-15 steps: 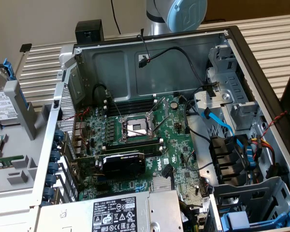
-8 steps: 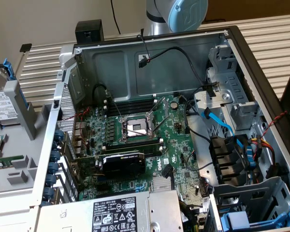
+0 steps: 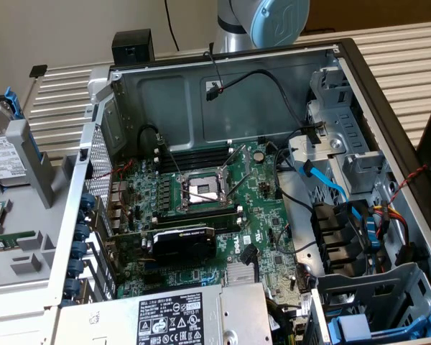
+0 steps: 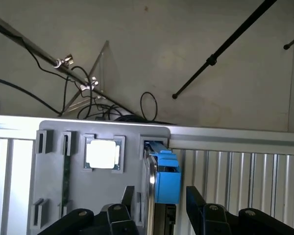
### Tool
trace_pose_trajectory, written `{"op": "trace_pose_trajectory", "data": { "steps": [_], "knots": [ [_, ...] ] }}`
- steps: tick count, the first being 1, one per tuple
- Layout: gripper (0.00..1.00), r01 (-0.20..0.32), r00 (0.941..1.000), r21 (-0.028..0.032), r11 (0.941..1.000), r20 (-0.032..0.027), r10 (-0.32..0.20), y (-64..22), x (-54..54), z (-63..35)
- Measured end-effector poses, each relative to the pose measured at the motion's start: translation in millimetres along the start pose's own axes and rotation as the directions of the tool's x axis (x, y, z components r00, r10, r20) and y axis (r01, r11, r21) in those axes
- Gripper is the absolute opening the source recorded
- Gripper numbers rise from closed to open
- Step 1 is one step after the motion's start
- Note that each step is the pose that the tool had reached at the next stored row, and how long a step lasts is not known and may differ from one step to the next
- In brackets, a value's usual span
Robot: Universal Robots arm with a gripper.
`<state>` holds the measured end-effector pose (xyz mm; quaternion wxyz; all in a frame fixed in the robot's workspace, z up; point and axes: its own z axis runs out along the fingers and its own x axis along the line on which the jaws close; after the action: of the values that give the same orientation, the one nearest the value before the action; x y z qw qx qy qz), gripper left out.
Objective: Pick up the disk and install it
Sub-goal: 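Pick up the disk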
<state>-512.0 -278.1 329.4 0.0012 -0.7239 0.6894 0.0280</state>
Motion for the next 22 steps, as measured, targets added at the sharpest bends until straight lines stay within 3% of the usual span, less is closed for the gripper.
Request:
{"op": "trace_pose_trajectory", "data": {
  "steps": [2,5,12,13,22],
  "knots": [
    [0.54,0.000,1.0000,-0.0053,1.0000,0.0001,0.000,-0.3,0.1,1.3],
    [0.54,0.000,1.0000,-0.0076,1.0000,0.0004,0.000,-0.7,0.2,3.0],
    [0.56,0.000,1.0000,-0.0078,1.0000,0.0004,0.000,-0.9,-0.3,4.1],
    [0.62,0.000,1.0000,-0.0076,1.0000,0.0005,0.000,-1.0,-0.2,4.8],
    [0.62,0.000,1.0000,-0.0078,1.0000,0.0013,0.000,-2.5,0.5,20.5]
  ]
}}
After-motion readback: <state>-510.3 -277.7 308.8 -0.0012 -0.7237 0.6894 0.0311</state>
